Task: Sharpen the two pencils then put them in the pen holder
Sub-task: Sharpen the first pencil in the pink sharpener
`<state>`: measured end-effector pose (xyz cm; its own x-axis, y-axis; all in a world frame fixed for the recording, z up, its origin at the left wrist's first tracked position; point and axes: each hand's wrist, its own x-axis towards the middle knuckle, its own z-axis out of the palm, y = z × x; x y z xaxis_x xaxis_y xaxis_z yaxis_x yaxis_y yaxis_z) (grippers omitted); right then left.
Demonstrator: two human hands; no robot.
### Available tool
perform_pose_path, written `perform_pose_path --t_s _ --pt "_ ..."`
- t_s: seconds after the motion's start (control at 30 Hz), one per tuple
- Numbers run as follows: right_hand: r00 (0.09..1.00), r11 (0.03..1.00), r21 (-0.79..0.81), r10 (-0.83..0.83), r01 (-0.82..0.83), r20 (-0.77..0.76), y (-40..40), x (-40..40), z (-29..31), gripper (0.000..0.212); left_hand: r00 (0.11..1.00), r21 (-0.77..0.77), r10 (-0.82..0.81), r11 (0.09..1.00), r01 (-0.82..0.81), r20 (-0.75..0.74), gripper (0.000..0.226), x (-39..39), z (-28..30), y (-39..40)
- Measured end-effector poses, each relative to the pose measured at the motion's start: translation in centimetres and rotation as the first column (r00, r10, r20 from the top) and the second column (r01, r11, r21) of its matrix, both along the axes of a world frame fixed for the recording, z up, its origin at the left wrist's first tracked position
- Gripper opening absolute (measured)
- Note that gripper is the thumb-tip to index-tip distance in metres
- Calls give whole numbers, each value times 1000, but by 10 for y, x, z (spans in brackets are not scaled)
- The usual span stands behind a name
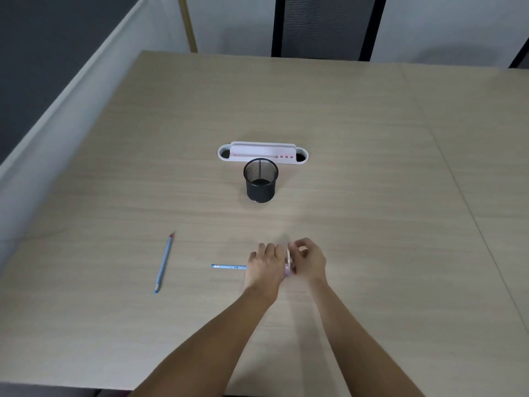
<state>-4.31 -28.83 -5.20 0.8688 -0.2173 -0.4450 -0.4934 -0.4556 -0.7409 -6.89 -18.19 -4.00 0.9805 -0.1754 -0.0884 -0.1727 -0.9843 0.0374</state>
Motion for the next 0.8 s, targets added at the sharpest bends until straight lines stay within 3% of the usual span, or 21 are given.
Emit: perform_pose_path --t_s 0.07,0.23,0.47,0.57,0.7,0.8 --pt "998 999 -41 -15 13 -55 2 -4 -13 20 999 3 33 999 -33 -1 37 0 -1 0" --pt "1000 993 -120 21 -19 17 11 -70 -19 43 998 22 56 998 -55 -29 37 0 5 -2" --pt "990 970 223 69 -96 126 -9 -55 23 41 999 -8 5 1000 -6 -40 42 -1 -5 -1" --pt "990 993 118 5 -22 142 -5 -19 9 39 1000 7 14 1000 -14 -3 42 1 -1 0" --pt "999 999 41 -30 29 32 -1 -7 -22 15 999 8 39 999 -39 -1 44 0 -4 0" --pt "999 998 -69 6 -3 46 4 -37 -34 25 999 4 48 999 -48 12 36 -1 1 -1"
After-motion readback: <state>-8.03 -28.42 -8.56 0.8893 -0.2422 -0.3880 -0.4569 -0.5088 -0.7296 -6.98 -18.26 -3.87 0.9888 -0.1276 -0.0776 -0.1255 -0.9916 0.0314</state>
